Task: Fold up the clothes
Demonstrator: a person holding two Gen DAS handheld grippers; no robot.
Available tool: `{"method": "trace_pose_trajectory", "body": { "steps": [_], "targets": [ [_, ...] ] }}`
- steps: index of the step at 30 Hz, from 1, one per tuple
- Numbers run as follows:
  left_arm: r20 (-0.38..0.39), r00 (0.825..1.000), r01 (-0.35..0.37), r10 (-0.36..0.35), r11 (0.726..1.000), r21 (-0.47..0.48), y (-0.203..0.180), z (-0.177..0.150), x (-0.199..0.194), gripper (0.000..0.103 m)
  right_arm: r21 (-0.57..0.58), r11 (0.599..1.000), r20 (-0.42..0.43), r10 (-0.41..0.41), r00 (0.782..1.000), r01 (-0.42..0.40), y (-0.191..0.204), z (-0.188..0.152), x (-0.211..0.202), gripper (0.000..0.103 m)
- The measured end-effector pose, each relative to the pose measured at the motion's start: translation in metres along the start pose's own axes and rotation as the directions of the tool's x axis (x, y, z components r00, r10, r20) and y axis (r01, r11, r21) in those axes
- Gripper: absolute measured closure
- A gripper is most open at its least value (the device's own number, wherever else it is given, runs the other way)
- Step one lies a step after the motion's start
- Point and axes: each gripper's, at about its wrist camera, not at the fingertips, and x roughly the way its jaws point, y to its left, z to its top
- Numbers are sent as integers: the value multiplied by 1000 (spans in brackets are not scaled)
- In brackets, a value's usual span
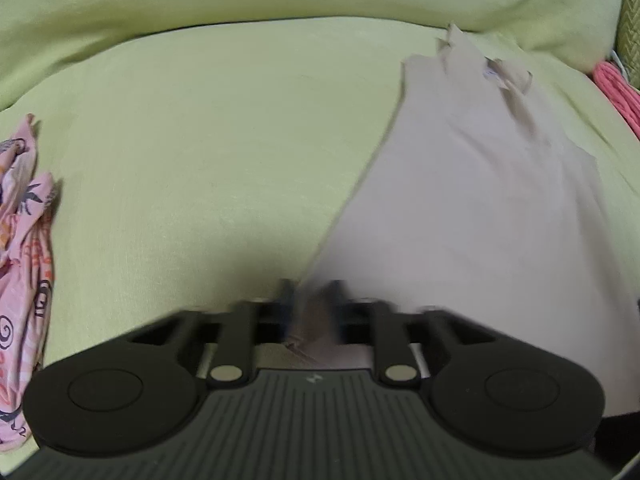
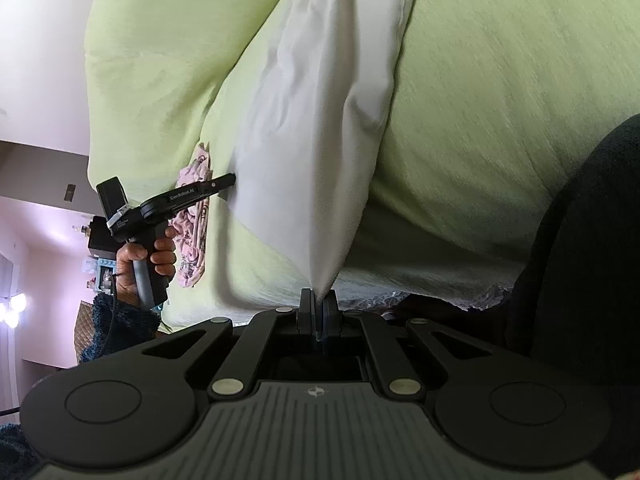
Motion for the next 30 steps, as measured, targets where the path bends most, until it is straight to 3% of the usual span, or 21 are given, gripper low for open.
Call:
{"method": "trace_pose_trajectory", "body": {
  "steps": [4, 7, 9, 11, 13, 18, 21, 26, 28, 30],
  "targets": [
    [7, 1000, -26, 26, 1000, -10, -8, -1, -17, 103, -27, 999, 42, 27, 999, -26, 9, -2, -15, 100],
    [113, 994, 16, -9, 998, -65, -10, 2, -62, 103, -43, 997, 129, 70, 989, -65, 30, -1, -34, 100],
    [207, 978, 54, -32, 993, -101, -14, 10, -100, 103, -91, 992, 215, 105, 971, -87, 42, 8, -63, 100],
    [308, 950, 96, -52, 987, -129, -20, 17, -142, 103, -159, 982, 310, 148, 939, -102, 59, 18, -97, 100],
    [411, 910, 113, -52, 986, -126, -30, 23, -188, 103, -234, 964, 400, 213, 891, -125, 80, 27, -132, 100],
    [626, 778, 123, -48, 989, -77, -67, 33, -300, 103, -458, 883, 530, 367, 765, -105, 143, 31, -216, 100],
    [694, 719, 103, -40, 993, -49, -89, 35, -358, 103, -565, 823, 566, 429, 704, -47, 181, 25, -259, 100],
    [750, 661, 45, -3, 998, -36, -117, 34, -418, 103, -662, 748, 601, 486, 634, 54, 231, 24, -308, 100],
    [760, 649, 14, 29, 999, -50, -122, 36, -428, 103, -657, 750, 611, 469, 638, 78, 243, 41, -313, 100],
    [752, 657, 3, 58, 997, -80, -120, 46, -424, 103, -640, 763, 616, 437, 656, 92, 253, 64, -312, 100]
  ]
}}
